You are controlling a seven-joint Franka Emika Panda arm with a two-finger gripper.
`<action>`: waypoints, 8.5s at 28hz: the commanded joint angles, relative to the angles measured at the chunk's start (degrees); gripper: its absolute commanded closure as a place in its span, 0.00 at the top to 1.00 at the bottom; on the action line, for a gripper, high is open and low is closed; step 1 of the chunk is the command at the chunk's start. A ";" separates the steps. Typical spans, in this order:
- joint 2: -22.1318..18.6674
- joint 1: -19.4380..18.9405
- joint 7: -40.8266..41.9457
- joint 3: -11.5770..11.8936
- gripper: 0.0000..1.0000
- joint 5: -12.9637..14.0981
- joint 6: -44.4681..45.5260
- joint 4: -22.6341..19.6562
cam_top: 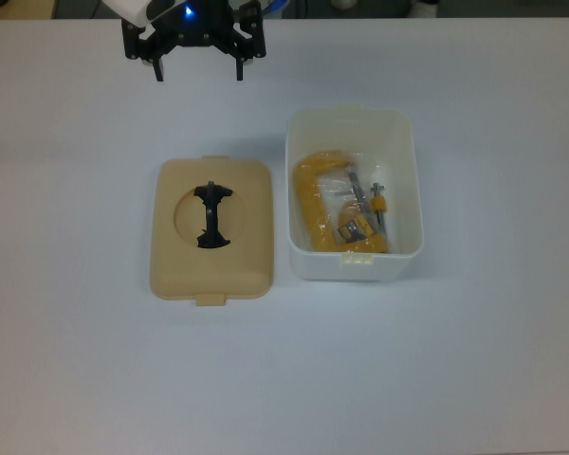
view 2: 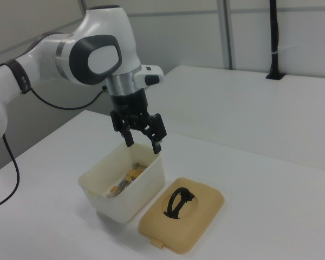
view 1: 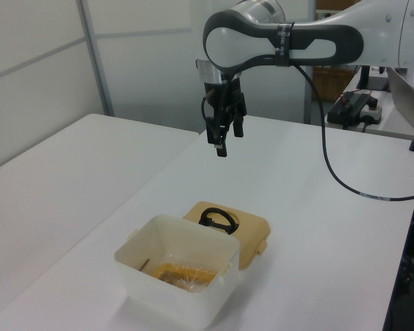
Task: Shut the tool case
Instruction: 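Lower the gripper down onto the black handle of the tan lid, then close the gripper around the black handle of the lid, then lift the tan lid up off the table by its handle, then carry the lid over the white box and lower it onto the rim, then press the lid down onto the box and open the gripper, then raise the open gripper up away from the lid handle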
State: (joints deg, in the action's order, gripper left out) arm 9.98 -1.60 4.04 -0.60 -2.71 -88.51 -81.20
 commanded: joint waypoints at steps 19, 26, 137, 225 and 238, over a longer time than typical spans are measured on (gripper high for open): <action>6.01 0.02 -0.61 0.16 1.00 0.87 -9.83 -4.23; 8.56 0.28 -0.61 0.16 1.00 0.87 -11.86 -4.40; 3.64 -8.33 -13.70 -0.28 0.00 4.91 -4.39 0.43; 2.77 -15.80 -20.39 0.69 1.00 0.69 -3.60 0.69; -2.33 -9.83 -13.19 0.69 1.00 0.08 3.34 0.34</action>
State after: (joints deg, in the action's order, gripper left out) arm 10.81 -14.06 -13.67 -0.18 -2.20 -88.29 -80.08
